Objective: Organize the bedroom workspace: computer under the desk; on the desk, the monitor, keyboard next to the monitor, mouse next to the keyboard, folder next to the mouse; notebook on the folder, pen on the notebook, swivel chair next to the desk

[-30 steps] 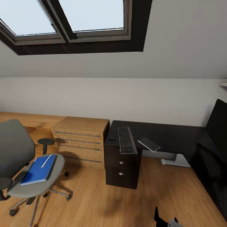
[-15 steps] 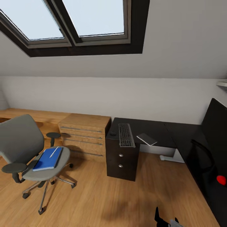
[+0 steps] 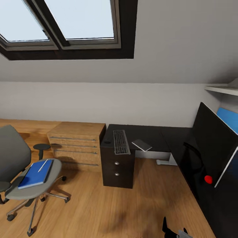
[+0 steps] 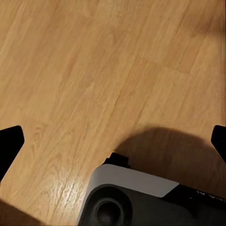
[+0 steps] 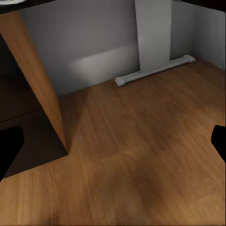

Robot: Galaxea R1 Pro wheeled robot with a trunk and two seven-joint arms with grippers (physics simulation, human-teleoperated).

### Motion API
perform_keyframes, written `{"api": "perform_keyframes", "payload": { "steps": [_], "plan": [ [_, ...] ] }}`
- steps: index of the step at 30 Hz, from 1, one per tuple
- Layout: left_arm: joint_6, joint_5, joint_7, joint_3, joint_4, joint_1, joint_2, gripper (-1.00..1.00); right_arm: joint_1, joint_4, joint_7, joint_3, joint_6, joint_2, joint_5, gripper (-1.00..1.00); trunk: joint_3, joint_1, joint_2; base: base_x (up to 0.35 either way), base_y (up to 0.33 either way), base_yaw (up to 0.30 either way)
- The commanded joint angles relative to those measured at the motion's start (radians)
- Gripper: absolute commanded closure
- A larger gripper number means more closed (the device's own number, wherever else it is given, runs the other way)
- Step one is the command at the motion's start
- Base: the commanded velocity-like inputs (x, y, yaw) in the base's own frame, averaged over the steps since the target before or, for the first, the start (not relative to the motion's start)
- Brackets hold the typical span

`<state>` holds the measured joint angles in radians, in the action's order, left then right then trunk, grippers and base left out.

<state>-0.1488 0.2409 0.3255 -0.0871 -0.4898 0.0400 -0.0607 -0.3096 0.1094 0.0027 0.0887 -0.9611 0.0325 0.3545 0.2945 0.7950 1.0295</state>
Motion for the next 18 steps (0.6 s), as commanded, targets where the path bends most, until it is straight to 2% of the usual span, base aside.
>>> {"api": "perform_keyframes", "payload": {
  "steps": [1, 7, 11, 12, 14, 18],
  "plan": [
    [-0.003, 0.011, 0.007, -0.008, -0.001, 0.0, 0.001, -1.0, -0.001, 0.0, 0.0, 0.008, -0.002, 0.001, -0.006, -1.0, -0.002, -0.004, -0.007, -0.001, -0.001, -0.289],
    [-0.005, 0.011, 0.007, -0.008, 0.0, 0.0, 0.001, -1.0, -0.001, -0.002, 0.001, 0.008, 0.0, 0.002, -0.006, -1.0, -0.021, -0.027, -0.049, 0.0, 0.0, -0.291],
    [-0.01, 0.013, 0.01, -0.007, 0.0, 0.0, 0.003, -1.0, -0.001, -0.007, 0.002, 0.003, 0.033, 0.003, -0.008, -1.0, -0.033, -0.042, -0.077, 0.0, 0.0, -0.247],
    [-0.01, 0.013, 0.01, -0.007, 0.0, 0.0, 0.003, -1.0, -0.001, -0.008, 0.002, -0.001, 0.038, 0.003, -0.008, -1.0, -0.035, -0.046, -0.084, 0.0, 0.0, -0.145],
    [-0.013, 0.014, 0.01, -0.007, 0.0, 0.0, 0.003, -1.0, -0.001, -0.013, 0.001, -0.036, 0.054, 0.006, -0.013, -1.0, -0.039, -0.054, -0.098, -0.008, 0.0, -0.054],
    [-0.013, 0.014, 0.01, -0.007, 0.0, 0.0, 0.003, -1.0, -0.001, -0.015, 0.0, -0.061, 0.059, 0.007, -0.013, -1.0, -0.046, -0.069, -0.126, -0.048, 0.0, 0.016]
  ]
}}
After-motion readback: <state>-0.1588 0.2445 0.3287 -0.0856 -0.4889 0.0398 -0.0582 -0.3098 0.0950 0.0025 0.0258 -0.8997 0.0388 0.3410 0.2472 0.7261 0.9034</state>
